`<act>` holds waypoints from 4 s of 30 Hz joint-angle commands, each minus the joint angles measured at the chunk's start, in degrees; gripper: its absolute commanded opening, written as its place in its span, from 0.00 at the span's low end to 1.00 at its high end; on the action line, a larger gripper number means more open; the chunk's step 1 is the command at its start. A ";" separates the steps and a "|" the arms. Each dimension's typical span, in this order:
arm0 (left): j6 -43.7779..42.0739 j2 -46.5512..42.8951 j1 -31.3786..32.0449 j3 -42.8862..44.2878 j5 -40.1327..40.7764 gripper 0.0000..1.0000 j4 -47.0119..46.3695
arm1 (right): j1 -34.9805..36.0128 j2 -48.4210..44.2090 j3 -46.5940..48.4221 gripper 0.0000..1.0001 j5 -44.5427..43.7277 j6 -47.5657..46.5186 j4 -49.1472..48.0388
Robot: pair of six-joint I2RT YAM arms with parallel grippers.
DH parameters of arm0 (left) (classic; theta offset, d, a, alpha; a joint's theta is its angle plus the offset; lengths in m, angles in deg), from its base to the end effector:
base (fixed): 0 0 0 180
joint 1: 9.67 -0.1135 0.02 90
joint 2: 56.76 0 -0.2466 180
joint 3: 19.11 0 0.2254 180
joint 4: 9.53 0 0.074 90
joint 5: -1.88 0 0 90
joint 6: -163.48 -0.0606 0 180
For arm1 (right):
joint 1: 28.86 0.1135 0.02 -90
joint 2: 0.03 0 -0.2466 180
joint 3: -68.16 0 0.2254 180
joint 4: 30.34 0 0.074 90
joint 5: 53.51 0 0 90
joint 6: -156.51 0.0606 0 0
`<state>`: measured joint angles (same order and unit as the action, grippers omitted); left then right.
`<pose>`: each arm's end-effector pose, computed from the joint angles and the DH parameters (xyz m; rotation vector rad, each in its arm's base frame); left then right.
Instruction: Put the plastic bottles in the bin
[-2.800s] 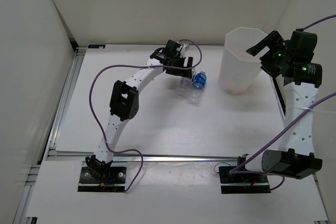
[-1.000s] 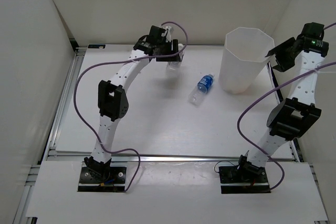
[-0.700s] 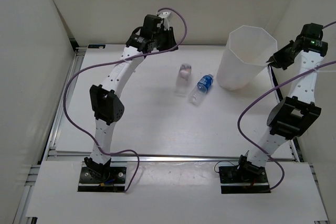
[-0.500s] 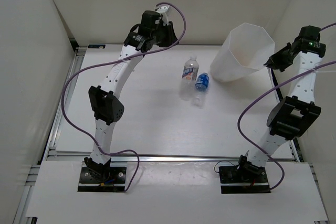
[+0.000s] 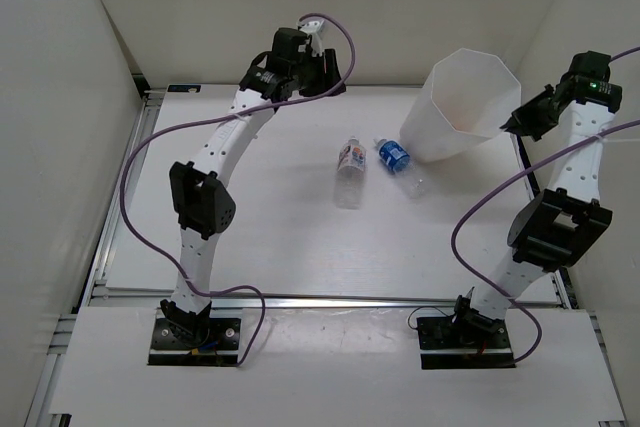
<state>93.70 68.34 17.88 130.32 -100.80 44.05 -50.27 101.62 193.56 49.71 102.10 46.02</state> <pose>0.4224 -0.2353 0.3431 0.2769 2.1349 -0.7281 0.3373 -0.1174 0.3401 1.1044 2.2390 0.3911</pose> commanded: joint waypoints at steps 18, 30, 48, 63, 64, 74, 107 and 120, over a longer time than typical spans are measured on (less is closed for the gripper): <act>1.74 -4.51 2.16 -11.83 2.49 0.72 -0.53 | 4.44 -4.88 7.89 0.01 -5.74 -0.17 12.98; 5.08 -5.04 3.30 -15.86 0.65 0.81 -0.53 | 5.59 -10.59 -0.46 0.11 -8.20 -0.18 13.70; 12.02 -1.97 4.97 -15.26 -7.78 1.00 -0.53 | 6.82 -13.31 4.36 1.00 -10.40 -0.70 11.32; 14.14 7.70 8.83 -9.90 -5.86 1.00 1.04 | 6.82 -24.47 4.56 1.00 -5.65 0.00 11.32; 14.14 8.23 8.84 -8.67 -5.16 1.00 1.74 | 6.82 -25.61 3.85 1.00 -5.65 0.00 11.32; 13.61 15.17 9.36 -4.62 -0.85 1.00 6.31 | 6.82 -28.87 1.12 1.00 -5.74 -1.14 13.69; 16.25 -1.69 2.16 3.62 -2.51 0.18 -1.39 | 6.82 -33.79 -2.04 1.00 -5.21 0.53 14.84; 18.10 0.31 10.94 14.43 -15.88 0.34 -32.00 | 6.82 -43.54 -2.14 1.00 -6.27 2.20 10.35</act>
<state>111.65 65.91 26.01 143.65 -112.98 16.73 -43.47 60.27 189.21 43.96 104.00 59.64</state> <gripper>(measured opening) 0.759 0.998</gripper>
